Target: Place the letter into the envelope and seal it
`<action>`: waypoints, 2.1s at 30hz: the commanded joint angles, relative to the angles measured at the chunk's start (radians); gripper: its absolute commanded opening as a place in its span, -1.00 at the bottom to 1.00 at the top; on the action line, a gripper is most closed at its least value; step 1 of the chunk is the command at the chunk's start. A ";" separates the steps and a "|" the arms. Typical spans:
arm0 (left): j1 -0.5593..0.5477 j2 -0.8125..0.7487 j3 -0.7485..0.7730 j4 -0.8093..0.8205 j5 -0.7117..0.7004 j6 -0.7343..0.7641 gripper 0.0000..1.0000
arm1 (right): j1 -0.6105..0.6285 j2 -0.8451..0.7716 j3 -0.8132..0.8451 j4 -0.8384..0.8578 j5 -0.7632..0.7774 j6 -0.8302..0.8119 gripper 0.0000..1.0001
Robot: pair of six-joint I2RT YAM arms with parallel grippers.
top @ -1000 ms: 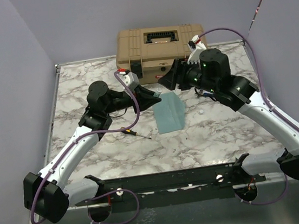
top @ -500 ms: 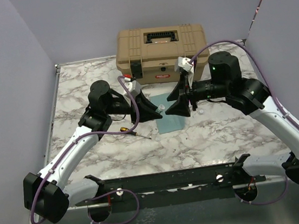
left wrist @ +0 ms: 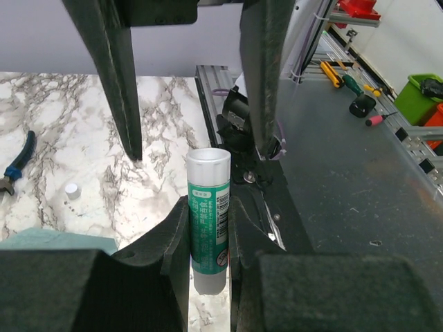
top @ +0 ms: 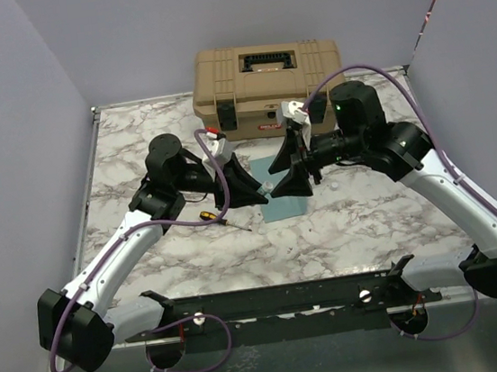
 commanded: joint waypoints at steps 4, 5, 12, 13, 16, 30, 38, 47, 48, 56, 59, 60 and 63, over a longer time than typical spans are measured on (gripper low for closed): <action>-0.002 -0.040 0.007 -0.002 -0.008 0.024 -1.00 | 0.004 0.045 0.027 0.020 -0.064 0.015 0.08; -0.002 -0.040 0.006 -0.004 -0.010 0.025 -1.00 | 0.004 0.043 0.021 0.033 -0.064 0.023 0.05; -0.002 -0.031 0.007 -0.012 -0.020 0.025 -1.00 | 0.003 0.033 -0.026 0.133 -0.091 0.104 -0.06; -0.002 -0.030 0.008 -0.013 -0.022 0.024 -1.00 | 0.003 0.033 -0.033 0.141 -0.096 0.112 -0.07; -0.002 -0.026 0.013 -0.013 -0.028 0.028 -1.00 | 0.003 0.036 -0.043 0.152 -0.107 0.128 -0.26; -0.001 -0.042 -0.058 0.081 -0.681 -0.054 -1.00 | 0.004 0.152 -0.055 0.296 0.578 0.750 -0.99; 0.000 0.019 -0.121 0.188 -0.764 -0.109 -1.00 | 0.004 0.133 -0.192 0.466 0.900 1.202 -0.99; -0.001 -0.010 -0.138 0.180 -0.612 -0.104 -1.00 | -0.040 0.021 -0.296 0.639 0.512 1.039 0.44; 0.000 -0.020 -0.139 0.180 -0.608 -0.101 -1.00 | -0.042 0.006 -0.316 0.673 0.458 1.003 0.45; -0.003 -0.017 -0.130 0.162 -0.254 -0.122 -1.00 | -0.044 0.007 -0.224 0.489 0.056 0.548 0.39; -0.002 -0.017 -0.130 0.178 -0.176 -0.124 -1.00 | -0.045 0.013 -0.183 0.435 0.017 0.480 0.10; -0.001 -0.020 -0.130 0.186 -0.167 -0.124 -1.00 | -0.045 0.016 -0.172 0.423 0.008 0.470 0.04; -0.002 -0.025 -0.132 0.197 -0.149 -0.124 -1.00 | -0.045 0.036 -0.136 0.355 -0.028 0.428 0.09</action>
